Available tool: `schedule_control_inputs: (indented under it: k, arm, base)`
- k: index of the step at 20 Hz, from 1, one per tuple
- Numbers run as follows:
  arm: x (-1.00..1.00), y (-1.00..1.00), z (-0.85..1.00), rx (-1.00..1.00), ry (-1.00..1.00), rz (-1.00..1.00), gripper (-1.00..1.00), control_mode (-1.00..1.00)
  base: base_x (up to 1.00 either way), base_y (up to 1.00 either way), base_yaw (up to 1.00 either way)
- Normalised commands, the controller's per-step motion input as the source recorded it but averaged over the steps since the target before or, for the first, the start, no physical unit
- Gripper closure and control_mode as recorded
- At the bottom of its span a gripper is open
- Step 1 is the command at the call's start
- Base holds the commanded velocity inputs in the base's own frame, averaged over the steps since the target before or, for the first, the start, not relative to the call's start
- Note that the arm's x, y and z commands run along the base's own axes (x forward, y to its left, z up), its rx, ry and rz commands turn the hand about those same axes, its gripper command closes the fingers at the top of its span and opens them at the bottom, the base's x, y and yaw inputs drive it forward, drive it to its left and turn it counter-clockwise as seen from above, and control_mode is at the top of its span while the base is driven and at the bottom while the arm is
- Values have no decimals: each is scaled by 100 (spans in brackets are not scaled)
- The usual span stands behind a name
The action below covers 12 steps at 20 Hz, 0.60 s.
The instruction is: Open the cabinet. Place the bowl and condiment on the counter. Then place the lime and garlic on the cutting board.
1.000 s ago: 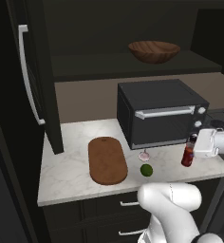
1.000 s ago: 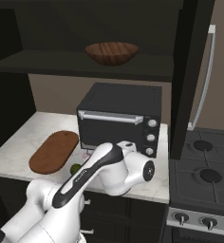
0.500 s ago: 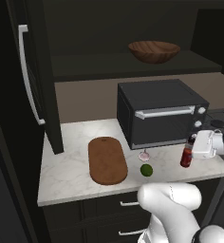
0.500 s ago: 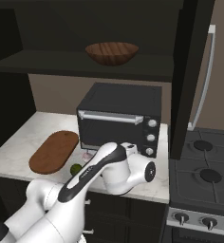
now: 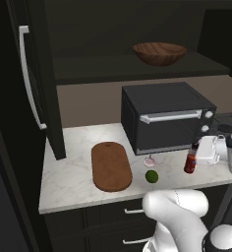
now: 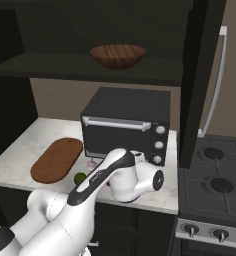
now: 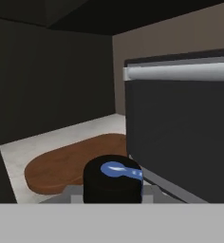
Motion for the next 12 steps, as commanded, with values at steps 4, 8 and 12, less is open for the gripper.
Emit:
schedule_control_inputs:
  k: [4,8,12]
  arm:
    - [15,-1,-13,0,0,0,100,-100]
    - [15,-1,-12,0,0,0,100,-100]
    - [14,-1,-13,0,0,0,100,-100]
  base:
    - [0,0,0]
    - [0,0,0]
    - [0,0,0]
